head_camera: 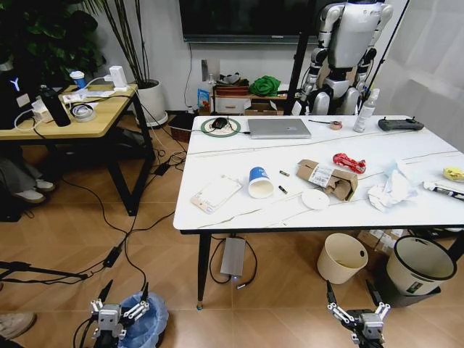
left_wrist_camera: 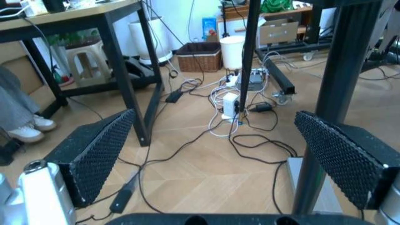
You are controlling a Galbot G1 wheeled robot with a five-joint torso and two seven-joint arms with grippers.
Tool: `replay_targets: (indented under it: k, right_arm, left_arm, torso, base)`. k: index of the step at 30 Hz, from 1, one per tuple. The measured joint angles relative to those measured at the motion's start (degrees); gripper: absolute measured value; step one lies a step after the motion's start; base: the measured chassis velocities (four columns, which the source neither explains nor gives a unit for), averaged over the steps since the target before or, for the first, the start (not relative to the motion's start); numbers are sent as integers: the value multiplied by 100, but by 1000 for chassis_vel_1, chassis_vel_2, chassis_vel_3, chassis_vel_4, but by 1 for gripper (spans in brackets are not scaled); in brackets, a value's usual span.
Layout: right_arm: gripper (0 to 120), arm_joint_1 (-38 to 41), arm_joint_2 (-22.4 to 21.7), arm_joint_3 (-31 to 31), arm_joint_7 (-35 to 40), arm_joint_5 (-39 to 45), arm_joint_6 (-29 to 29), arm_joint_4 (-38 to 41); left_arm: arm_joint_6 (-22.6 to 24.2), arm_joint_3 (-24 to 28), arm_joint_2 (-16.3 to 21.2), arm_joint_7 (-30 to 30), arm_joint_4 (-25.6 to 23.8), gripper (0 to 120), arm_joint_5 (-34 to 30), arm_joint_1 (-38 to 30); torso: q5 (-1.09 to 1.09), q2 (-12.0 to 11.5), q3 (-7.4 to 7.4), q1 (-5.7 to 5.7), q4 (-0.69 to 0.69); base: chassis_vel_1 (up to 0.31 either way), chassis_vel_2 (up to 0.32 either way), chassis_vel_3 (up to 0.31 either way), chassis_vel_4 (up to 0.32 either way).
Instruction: Pick up the trash bin and place the trash from the table into it.
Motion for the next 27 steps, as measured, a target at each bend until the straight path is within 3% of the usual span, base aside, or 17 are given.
replay_targets:
  k: [19, 27]
  right_arm:
    - [100, 115, 61, -54, -26, 3, 2, -106]
    - [100, 110, 30, -51, -30, 11, -2, -83]
  left_arm:
    - [-5, 30, 0, 51, 14, 100, -109, 91]
    - [-17, 58, -66, 60, 3, 100, -62, 99]
  torso:
    - [0, -18, -8, -8, 0]
    - [0, -262, -141, -118, 0]
  base:
    - [0, 0, 0, 0]
    - [0, 0, 0, 0]
